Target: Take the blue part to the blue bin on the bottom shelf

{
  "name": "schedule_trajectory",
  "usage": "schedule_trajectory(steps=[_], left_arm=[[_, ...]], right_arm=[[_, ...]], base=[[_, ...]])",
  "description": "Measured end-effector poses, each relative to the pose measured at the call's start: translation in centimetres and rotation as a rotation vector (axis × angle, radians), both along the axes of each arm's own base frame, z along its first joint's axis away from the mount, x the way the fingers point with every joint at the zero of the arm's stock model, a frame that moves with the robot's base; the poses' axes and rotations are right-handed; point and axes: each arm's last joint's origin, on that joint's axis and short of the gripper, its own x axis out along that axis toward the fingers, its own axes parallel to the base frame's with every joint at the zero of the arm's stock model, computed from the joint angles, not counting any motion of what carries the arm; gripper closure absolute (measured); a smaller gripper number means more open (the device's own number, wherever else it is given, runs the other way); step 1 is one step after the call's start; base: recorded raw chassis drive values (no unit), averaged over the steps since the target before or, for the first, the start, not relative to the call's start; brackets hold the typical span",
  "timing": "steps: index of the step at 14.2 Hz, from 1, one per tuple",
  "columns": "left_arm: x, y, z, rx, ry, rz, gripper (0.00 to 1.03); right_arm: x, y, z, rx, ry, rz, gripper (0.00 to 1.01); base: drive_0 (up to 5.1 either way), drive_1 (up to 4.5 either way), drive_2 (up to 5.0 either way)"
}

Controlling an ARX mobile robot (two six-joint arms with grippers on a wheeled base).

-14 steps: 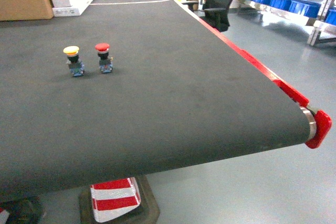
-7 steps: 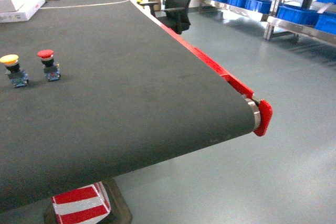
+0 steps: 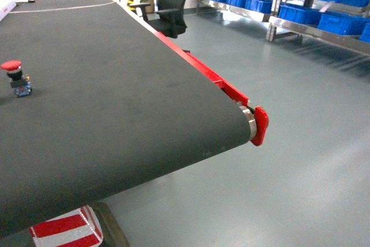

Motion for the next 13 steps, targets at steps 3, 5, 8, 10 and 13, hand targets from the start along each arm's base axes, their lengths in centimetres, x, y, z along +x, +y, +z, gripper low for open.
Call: schedule_trajectory(steps=[3,5,8,10,13], left_arm=[[0.0,0.0,0.0,0.0,0.0,0.0,0.58],[0.0,0.0,0.0,0.0,0.0,0.0,0.58],[0.0,0.0,0.0,0.0,0.0,0.0,0.58],[0.0,0.0,0.0,0.0,0.0,0.0,0.58],[0.0,0.0,0.0,0.0,0.0,0.0,0.58]], right_arm=[[0.0,0.0,0.0,0.0,0.0,0.0,0.03],[0.0,0.0,0.0,0.0,0.0,0.0,0.03],[0.0,0.0,0.0,0.0,0.0,0.0,0.03],[0.0,0.0,0.0,0.0,0.0,0.0,0.03],[0.0,0.0,0.0,0.0,0.0,0.0,0.03]], base=[[-1.5,-1.53,-1.5],[-1.6,-1.63,-1.6],[-1.6,-1.58,-1.6],[-1.6,-1.6,-1.6],[-1.7,-1.67,-1.7]])
